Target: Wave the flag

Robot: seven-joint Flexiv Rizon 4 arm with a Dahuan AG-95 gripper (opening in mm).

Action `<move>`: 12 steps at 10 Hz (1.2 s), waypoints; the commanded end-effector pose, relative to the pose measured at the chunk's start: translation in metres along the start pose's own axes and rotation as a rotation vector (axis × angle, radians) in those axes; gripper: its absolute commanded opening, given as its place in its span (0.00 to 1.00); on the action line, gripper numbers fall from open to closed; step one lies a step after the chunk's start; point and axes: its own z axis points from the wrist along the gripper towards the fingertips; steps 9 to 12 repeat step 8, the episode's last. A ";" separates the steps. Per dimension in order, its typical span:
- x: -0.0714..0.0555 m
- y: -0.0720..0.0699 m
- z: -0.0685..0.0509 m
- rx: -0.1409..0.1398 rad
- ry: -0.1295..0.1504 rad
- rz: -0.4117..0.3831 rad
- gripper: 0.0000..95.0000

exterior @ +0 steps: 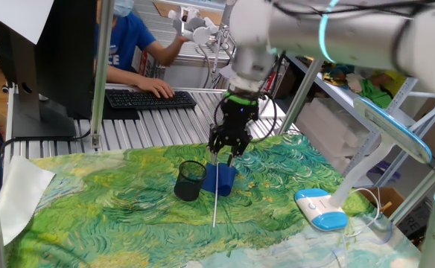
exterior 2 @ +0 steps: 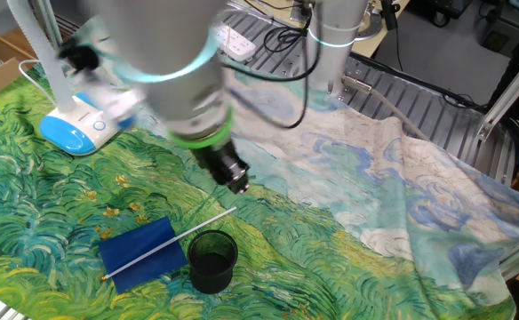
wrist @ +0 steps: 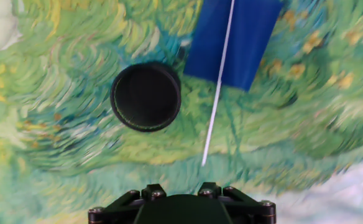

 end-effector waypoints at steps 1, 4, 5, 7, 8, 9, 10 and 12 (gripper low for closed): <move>0.002 0.001 0.000 0.047 0.136 0.178 0.40; 0.003 0.002 -0.001 0.043 0.088 0.170 0.40; 0.003 0.002 -0.001 0.037 0.069 0.166 0.40; 0.003 0.002 -0.001 0.024 0.042 0.167 0.40; 0.004 0.002 -0.001 0.020 0.033 0.167 0.40; 0.004 0.002 -0.001 0.020 0.033 0.167 0.40; 0.004 0.002 -0.001 0.020 0.033 0.167 0.40; 0.004 0.002 -0.001 0.020 0.033 0.167 0.40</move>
